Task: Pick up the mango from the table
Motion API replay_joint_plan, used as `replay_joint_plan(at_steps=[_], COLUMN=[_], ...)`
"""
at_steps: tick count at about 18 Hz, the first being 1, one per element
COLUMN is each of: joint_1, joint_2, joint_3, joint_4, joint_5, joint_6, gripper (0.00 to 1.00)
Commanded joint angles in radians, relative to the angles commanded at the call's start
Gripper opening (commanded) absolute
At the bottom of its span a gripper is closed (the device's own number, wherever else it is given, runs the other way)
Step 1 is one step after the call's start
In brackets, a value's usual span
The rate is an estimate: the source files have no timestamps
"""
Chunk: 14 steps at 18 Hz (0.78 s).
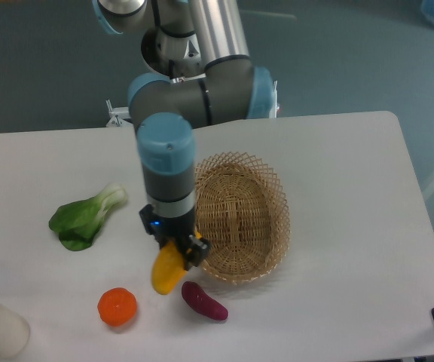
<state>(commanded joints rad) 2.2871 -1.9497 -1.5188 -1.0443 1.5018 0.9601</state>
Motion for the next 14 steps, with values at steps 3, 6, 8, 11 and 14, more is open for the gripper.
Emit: replay_joint_plan(at_steps=[3, 6, 8, 11, 14], joint_1=[0.006, 0.028, 0.041, 0.069, 0.095], joint_2=[-0.008, -0.031, -0.054, -0.054, -0.052], joint_3=[0.012, 0.031, 0.051, 0.051, 0.046], joint_4=[-0.037, -0.042, -0.048, -0.052, -0.054], joint_5=[0.058, 0.121, 0.141, 0.184, 0.178], joint_6=[0.019, 0.077, 0.107, 0.181, 0.183], gripper=[0.49, 0.50, 0.52, 0.52, 0.51])
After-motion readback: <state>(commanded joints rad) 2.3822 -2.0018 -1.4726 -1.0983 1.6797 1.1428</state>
